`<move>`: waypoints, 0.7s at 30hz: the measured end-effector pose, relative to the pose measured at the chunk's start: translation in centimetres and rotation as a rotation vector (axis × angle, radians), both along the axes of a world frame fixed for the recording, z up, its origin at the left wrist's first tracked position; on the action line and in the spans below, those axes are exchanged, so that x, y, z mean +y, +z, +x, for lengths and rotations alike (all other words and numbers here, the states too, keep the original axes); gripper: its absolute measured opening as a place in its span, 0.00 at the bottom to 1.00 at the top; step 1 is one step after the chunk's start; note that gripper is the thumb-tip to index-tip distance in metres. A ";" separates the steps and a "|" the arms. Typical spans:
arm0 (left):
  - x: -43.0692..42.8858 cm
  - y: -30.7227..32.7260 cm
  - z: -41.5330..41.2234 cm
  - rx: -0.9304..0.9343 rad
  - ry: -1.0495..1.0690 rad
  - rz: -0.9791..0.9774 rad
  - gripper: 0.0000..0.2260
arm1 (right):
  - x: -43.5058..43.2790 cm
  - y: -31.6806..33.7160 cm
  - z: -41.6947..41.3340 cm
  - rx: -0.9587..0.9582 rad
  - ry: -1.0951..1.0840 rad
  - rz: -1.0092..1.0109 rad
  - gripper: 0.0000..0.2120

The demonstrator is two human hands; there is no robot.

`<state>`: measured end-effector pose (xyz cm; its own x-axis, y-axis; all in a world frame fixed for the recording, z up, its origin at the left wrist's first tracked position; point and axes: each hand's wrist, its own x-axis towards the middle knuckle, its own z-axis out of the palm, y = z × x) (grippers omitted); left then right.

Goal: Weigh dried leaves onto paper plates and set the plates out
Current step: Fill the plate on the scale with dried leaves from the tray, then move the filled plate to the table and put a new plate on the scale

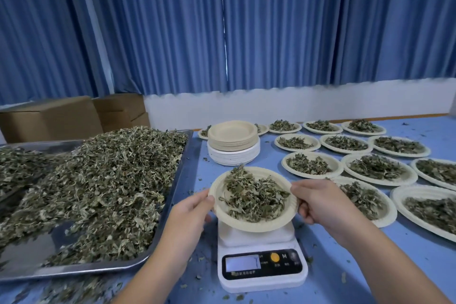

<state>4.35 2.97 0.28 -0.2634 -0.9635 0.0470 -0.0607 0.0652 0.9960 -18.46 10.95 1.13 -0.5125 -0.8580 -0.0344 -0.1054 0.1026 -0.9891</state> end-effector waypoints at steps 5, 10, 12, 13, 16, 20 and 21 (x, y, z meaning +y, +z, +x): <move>1.8 1.9 -0.8 0.035 -0.073 -0.109 0.25 | 0.9 0.9 0.3 -0.215 0.023 -0.105 0.08; -1.1 5.9 -3.9 0.037 -0.135 -0.170 0.15 | -0.8 5.0 -2.3 -0.198 -0.045 -0.191 0.08; -3.0 7.2 -5.8 0.022 -0.152 -0.142 0.14 | -1.9 6.2 -4.3 -0.180 -0.058 -0.198 0.06; -4.1 7.7 -6.9 0.021 -0.172 -0.120 0.14 | -2.5 6.7 -5.5 -0.179 -0.064 -0.197 0.05; -7.6 8.2 -11.0 0.020 -0.240 -0.084 0.19 | -5.1 7.3 -9.8 -0.190 -0.089 -0.173 0.05; -11.5 7.8 -16.7 0.043 -0.250 0.052 0.16 | -7.8 7.0 -14.6 -0.248 -0.114 -0.121 0.06; -12.0 7.7 -18.1 0.028 -0.253 0.089 0.16 | -7.8 6.9 -15.4 -0.257 -0.123 -0.092 0.06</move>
